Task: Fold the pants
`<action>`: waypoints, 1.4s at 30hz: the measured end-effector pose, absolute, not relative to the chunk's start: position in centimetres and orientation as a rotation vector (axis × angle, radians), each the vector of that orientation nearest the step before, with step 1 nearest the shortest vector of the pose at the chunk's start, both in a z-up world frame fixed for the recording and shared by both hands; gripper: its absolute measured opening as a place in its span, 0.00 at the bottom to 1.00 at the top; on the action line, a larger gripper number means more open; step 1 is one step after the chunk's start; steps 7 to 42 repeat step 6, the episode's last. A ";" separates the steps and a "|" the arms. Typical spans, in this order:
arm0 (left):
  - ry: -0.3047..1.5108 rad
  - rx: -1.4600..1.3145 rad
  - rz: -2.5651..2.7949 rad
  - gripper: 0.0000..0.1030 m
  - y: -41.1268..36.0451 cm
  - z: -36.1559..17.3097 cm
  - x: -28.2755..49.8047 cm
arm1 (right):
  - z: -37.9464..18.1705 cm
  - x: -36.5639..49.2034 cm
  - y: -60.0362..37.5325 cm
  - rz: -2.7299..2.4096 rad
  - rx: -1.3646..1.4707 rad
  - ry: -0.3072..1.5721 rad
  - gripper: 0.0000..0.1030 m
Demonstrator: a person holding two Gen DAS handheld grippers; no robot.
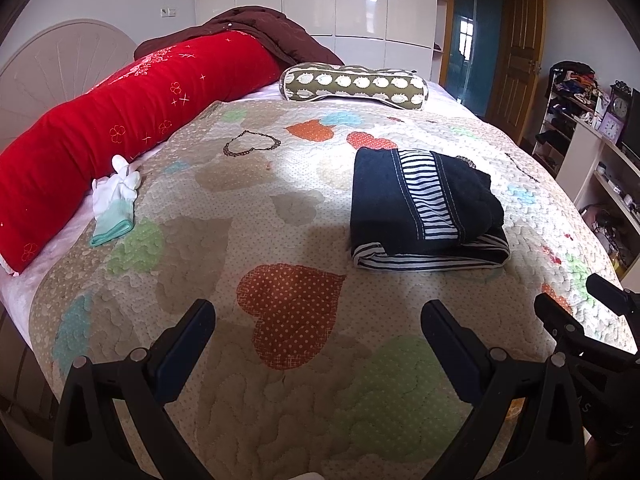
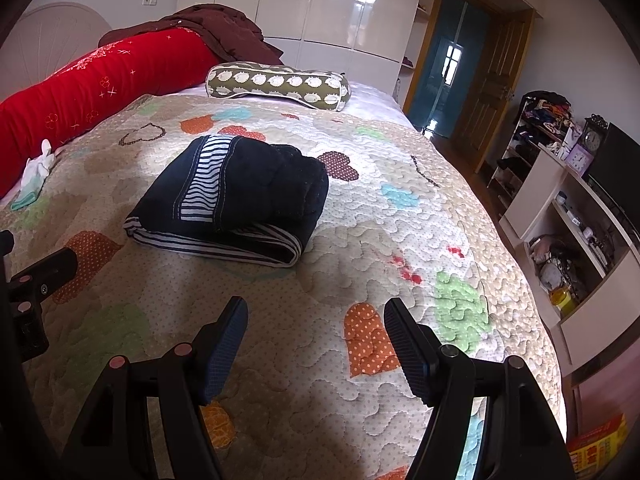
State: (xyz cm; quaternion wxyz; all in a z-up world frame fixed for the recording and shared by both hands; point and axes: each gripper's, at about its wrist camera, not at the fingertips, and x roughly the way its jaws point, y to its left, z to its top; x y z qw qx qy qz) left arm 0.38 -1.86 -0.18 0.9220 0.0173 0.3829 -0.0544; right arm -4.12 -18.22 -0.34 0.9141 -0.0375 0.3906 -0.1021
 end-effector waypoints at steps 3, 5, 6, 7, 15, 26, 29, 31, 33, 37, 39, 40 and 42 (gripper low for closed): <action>0.804 0.021 -0.132 0.99 -1.9 -0.4 0.7 | -0.4 -4.0 -18.1 -0.200 -0.073 0.811 0.73; 0.812 0.014 -0.141 0.99 -2.0 -0.4 1.1 | -0.4 -3.8 -18.0 -0.195 -0.074 0.813 0.73; 0.813 0.011 -0.143 0.99 -1.9 -0.4 1.3 | -0.4 -3.7 -18.1 -0.193 -0.074 0.814 0.73; 0.813 0.011 -0.143 0.99 -1.9 -0.4 1.3 | -0.4 -3.7 -18.1 -0.193 -0.074 0.814 0.73; 0.813 0.011 -0.143 0.99 -1.9 -0.4 1.3 | -0.4 -3.7 -18.1 -0.193 -0.074 0.814 0.73; 0.813 0.011 -0.143 0.99 -1.9 -0.4 1.3 | -0.4 -3.7 -18.1 -0.193 -0.074 0.814 0.73; 0.813 0.011 -0.143 0.99 -1.9 -0.4 1.3 | -0.4 -3.7 -18.1 -0.193 -0.074 0.814 0.73; 0.813 0.011 -0.143 0.99 -1.9 -0.4 1.3 | -0.4 -3.7 -18.1 -0.193 -0.074 0.814 0.73; 0.813 0.011 -0.143 0.99 -1.9 -0.4 1.3 | -0.4 -3.7 -18.1 -0.193 -0.074 0.814 0.73; 0.813 0.011 -0.143 0.99 -1.9 -0.4 1.3 | -0.4 -3.7 -18.1 -0.193 -0.074 0.814 0.73; 0.813 0.011 -0.143 0.99 -1.9 -0.4 1.3 | -0.4 -3.7 -18.1 -0.193 -0.074 0.814 0.73; 0.813 0.011 -0.143 0.99 -1.9 -0.4 1.3 | -0.4 -3.7 -18.1 -0.193 -0.074 0.814 0.73; 0.813 0.011 -0.143 0.99 -1.9 -0.4 1.3 | -0.4 -3.7 -18.1 -0.193 -0.074 0.814 0.73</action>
